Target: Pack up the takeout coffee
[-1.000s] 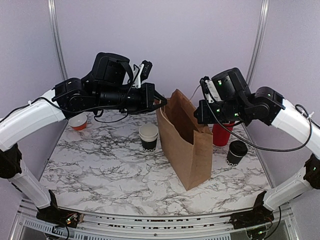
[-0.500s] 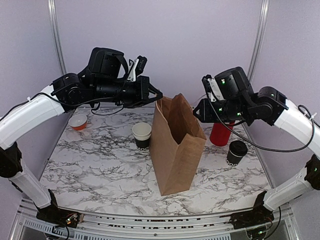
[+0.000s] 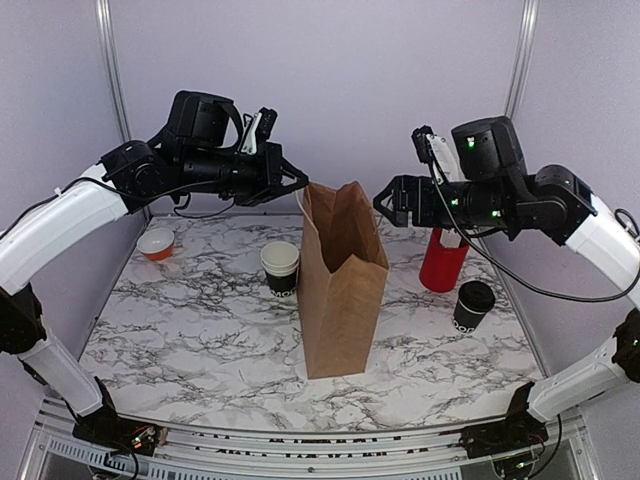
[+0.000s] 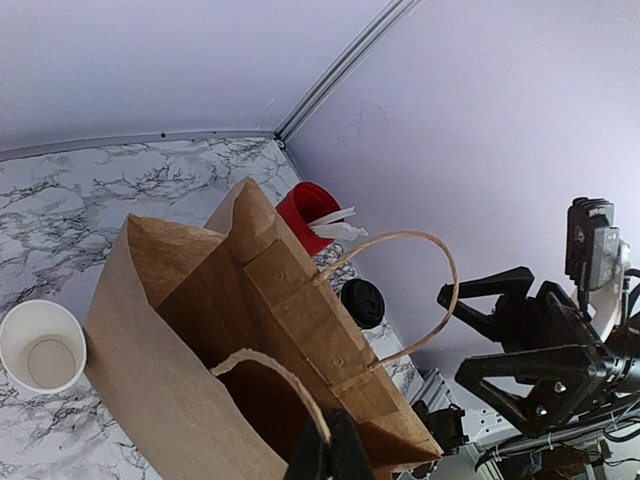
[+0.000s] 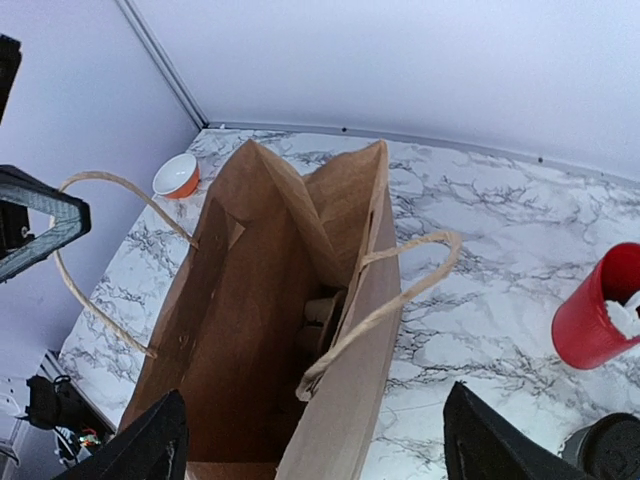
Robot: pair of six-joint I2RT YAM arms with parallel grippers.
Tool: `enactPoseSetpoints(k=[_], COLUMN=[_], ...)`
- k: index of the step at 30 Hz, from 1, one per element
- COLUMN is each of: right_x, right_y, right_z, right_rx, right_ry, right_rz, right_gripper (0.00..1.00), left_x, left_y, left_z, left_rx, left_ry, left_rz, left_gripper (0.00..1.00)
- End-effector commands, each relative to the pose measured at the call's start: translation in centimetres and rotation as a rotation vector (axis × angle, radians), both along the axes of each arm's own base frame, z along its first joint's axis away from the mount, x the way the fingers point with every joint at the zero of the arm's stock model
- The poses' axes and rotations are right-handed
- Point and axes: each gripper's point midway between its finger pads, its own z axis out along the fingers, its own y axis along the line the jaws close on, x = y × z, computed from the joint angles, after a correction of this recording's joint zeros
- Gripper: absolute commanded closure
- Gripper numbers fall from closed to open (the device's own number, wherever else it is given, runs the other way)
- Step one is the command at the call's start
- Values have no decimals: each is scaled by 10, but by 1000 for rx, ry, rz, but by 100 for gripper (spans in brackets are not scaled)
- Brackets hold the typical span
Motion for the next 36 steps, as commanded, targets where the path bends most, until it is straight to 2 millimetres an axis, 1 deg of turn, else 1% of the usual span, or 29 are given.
enactPoseSetpoints(k=[1,3,4,7,11,12,14,16,21,25,27,28,36], right_x=[-4,-3,-2,1,4,4,14,17,24,26,27,28,32], right_y=[-4,-11,-15,-29,-52,-56,-77,-89,-112,-130,-142,-148,-191], right_z=[46,47,47,48,49,47,40,30,-6,-36,-52,-65,-128], right_rx=[88,71,62,41,30,26,14,0,-51,-91,-109,-123,-151], right_ry=[-92,-101,-104,-112,-118,-112,-95,-77,-11,38,64,84,196], right_rz=[22,-7,-22,-72,-136,-145,-202,-230,-288,-343,-381,-399,-508], right_gripper=[7,1,0,0,0,0,0,0,0,0,0,0,0], left_x=[-2,-3,-3,-4,-5,-5,-5,-4,-5,-6,-8,-9,-12], left_y=[-1,1,2,5,9,10,11,13,15,16,14,14,13], left_z=[-3,-4,-5,-7,-8,-8,-8,-8,-5,-3,-3,-2,0], left_rx=[9,12,15,23,29,30,32,33,30,27,28,26,11], left_ry=[4,3,2,-1,-8,-9,-10,-15,-24,-31,-30,-30,-27], left_rz=[-25,-23,-23,-15,-9,-7,-4,4,5,2,-9,-14,-30], left_gripper=[100,100,100,96,94,93,92,91,82,80,79,79,78])
